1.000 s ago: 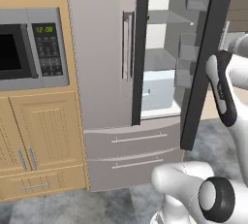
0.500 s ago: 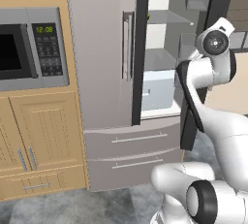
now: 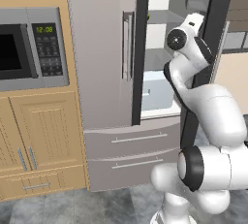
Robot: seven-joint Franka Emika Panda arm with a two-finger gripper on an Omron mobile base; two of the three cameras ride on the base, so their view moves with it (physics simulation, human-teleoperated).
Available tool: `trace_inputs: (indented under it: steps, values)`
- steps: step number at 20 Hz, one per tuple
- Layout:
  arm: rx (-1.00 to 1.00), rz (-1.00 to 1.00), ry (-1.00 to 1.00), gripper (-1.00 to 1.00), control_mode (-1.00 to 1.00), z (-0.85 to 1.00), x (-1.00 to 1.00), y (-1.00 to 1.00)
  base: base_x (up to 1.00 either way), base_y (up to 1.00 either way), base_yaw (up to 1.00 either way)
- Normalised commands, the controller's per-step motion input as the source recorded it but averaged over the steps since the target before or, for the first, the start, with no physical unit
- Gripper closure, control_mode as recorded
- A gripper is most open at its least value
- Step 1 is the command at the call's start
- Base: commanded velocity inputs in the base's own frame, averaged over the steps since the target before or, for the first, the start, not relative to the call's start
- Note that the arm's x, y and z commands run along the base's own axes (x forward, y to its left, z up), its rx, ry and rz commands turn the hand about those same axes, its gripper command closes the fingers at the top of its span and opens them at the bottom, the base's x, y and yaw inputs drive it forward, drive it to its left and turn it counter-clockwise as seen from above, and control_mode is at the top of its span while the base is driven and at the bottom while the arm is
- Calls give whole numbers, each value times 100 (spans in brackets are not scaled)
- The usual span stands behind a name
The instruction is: Retrieve the kiwi and pear from the fridge and place them into the bowl on the dining table.
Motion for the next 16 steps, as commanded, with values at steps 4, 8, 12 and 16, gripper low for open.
trace_inputs:
  steps: [4,8,12,16]
  values:
    - [-11,-15,22,-100,-100,-1,77,-12,0,0,0]
    - [-7,-11,16,-100,-100,-1,79,-28,0,0,0]
    - [-5,-11,7,-100,-100,0,56,-52,0,0,0]
    - [-3,-12,1,-100,-100,-14,24,-83,0,0,0]
